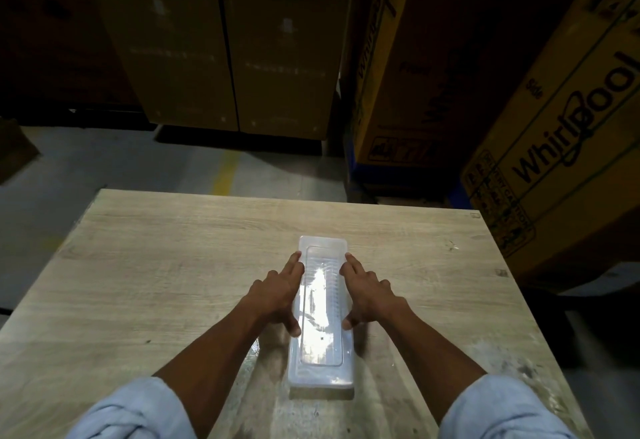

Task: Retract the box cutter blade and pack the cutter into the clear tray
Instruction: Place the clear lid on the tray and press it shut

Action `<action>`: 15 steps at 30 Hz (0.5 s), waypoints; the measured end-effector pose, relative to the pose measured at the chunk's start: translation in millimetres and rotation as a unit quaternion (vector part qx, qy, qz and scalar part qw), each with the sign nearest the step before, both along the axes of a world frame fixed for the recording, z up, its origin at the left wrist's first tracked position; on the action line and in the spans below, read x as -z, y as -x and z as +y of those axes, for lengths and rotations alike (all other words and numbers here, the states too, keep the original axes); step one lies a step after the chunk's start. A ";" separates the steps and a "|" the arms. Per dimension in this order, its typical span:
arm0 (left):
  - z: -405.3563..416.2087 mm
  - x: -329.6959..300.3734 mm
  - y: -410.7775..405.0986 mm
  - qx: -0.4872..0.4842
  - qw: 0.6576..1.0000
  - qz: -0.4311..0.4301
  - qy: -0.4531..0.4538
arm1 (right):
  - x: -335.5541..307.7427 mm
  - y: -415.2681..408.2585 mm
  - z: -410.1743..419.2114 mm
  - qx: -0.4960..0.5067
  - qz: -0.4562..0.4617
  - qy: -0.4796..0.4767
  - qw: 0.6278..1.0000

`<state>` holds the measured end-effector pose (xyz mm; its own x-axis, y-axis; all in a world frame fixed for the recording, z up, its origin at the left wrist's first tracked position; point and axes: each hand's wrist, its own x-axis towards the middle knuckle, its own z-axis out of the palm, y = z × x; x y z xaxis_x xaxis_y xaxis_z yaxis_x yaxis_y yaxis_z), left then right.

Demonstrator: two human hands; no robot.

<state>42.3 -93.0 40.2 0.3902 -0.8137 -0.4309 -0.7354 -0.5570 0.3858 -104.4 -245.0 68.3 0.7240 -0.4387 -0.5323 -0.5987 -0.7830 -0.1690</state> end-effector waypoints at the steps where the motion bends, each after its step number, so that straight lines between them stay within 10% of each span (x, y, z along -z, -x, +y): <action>1: -0.6 1.2 -0.6 0.001 1.000 0.000 0.002 | -0.2 -1.0 -1.4 0.000 0.001 -0.001 1.000; 15: -8.2 -2.1 -5.1 0.033 0.999 -0.019 -0.014 | -2.4 -12.6 -11.4 -0.054 0.045 0.026 0.997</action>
